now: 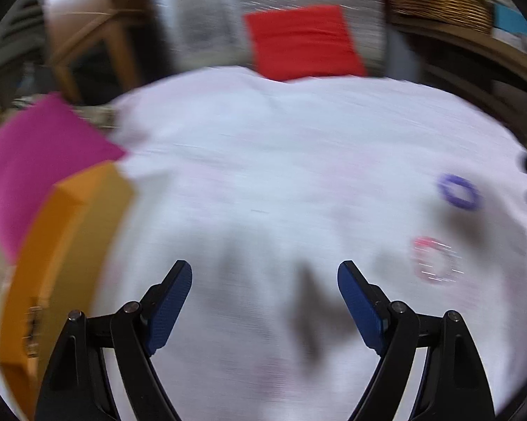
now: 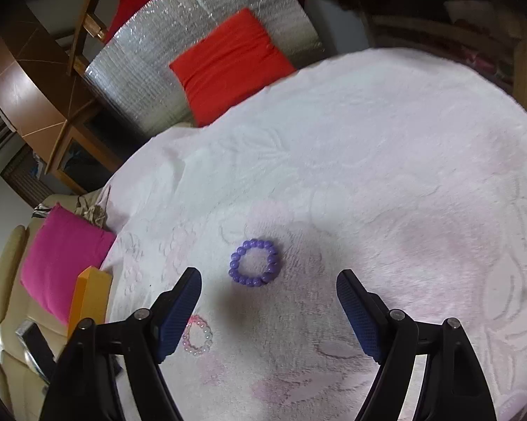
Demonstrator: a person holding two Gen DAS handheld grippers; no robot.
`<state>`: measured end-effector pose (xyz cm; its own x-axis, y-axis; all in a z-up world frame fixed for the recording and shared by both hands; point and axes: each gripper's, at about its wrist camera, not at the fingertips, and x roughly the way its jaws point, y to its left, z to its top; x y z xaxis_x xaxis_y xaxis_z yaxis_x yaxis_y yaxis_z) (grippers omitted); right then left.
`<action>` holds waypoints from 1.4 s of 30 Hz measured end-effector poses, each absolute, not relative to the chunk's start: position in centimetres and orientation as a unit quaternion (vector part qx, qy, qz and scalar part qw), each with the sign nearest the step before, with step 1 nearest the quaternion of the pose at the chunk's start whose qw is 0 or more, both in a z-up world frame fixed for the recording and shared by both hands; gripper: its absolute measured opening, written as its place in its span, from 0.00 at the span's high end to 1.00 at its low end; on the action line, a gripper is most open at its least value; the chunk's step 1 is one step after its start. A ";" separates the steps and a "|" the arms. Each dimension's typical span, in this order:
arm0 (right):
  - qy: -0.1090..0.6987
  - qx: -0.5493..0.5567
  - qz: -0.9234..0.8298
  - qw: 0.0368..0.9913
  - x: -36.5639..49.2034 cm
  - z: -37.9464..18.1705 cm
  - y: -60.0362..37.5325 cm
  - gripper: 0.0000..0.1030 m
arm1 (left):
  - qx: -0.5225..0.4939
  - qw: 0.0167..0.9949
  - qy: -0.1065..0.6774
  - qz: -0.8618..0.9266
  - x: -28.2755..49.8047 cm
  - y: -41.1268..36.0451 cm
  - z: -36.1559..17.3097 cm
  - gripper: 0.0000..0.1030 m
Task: Organize jewelry
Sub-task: 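Grasp the pink clear-bead bracelet with the left tool, then grasp the purple bead bracelet with the right tool while the left tool holds the pink bracelet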
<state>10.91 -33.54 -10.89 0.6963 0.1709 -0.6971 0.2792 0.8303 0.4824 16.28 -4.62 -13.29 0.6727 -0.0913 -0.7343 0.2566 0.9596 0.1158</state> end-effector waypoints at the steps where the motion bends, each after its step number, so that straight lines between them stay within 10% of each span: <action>1: 0.394 0.290 -0.025 0.872 11.3 -11.0 -33.5 0.20 | 0.109 0.905 0.394 -0.116 16.1 -5.5 -13.4 0.17; 21: 0.424 0.285 -0.016 0.859 16.8 -13.1 -33.1 0.55 | 0.107 0.839 0.426 -0.321 16.6 -12.1 -15.1 0.19; 33: 0.439 0.284 -0.019 0.852 17.4 -13.9 -33.2 0.55 | 0.107 0.830 0.425 -0.344 17.8 -11.3 -15.6 0.87; 42: 0.458 0.300 -0.021 0.837 17.2 -14.9 -33.5 0.55 | 0.093 0.831 0.430 -0.341 18.4 -10.3 -15.8 0.91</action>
